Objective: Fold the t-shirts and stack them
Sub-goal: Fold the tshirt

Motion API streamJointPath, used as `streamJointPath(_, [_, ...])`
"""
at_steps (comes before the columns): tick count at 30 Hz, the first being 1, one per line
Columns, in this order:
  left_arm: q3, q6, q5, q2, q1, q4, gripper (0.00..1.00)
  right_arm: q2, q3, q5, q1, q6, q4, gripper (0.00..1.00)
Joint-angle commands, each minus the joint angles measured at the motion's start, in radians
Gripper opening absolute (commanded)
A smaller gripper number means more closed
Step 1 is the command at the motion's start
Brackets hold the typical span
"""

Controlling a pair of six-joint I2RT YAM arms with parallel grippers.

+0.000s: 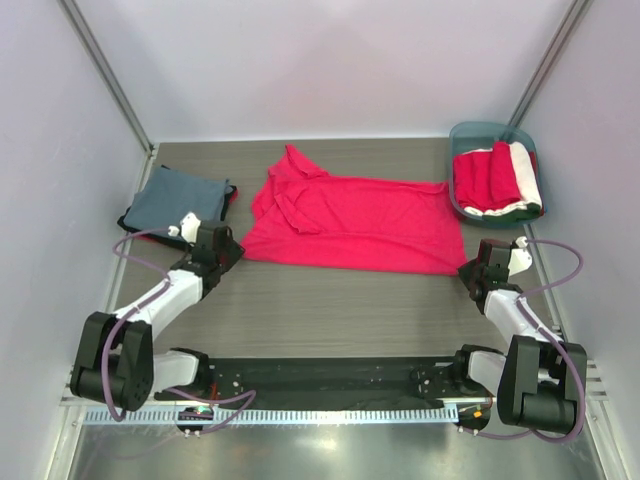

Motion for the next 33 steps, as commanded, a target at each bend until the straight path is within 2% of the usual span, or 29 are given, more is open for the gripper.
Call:
streamJointPath(1, [-0.042,-0.055,0.089,-0.036,-0.005,0.062,0.43,0.009,-0.004,0.01,-0.005,-0.009,0.023,0.01])
streamJointPath(5, [-0.05,-0.095,0.075,-0.027,-0.034,0.109,0.45,0.018,-0.002,0.006,-0.005,-0.011,0.026,0.01])
streamJointPath(14, [-0.037,-0.12,0.024,0.13,-0.036,0.237,0.44,0.011,-0.006,0.003,-0.006,-0.009,0.031,0.01])
streamJointPath(20, [-0.068,-0.141,0.0,0.22,-0.034,0.356,0.39,0.011,-0.007,0.0,-0.006,-0.009,0.032,0.01])
streamJointPath(24, [-0.067,-0.138,-0.029,0.271,-0.034,0.376,0.36,0.008,-0.009,-0.003,-0.006,-0.009,0.034,0.01])
streamJointPath(27, [-0.062,-0.14,-0.042,0.285,-0.034,0.369,0.3,0.009,-0.009,-0.001,-0.005,-0.011,0.032,0.01])
streamJointPath(30, [-0.057,-0.134,-0.066,0.271,-0.036,0.346,0.2,0.008,-0.009,-0.004,-0.005,-0.009,0.034,0.01])
streamJointPath(33, [-0.047,-0.129,-0.071,0.251,-0.034,0.304,0.05,0.008,-0.009,-0.004,-0.006,-0.007,0.035,0.01])
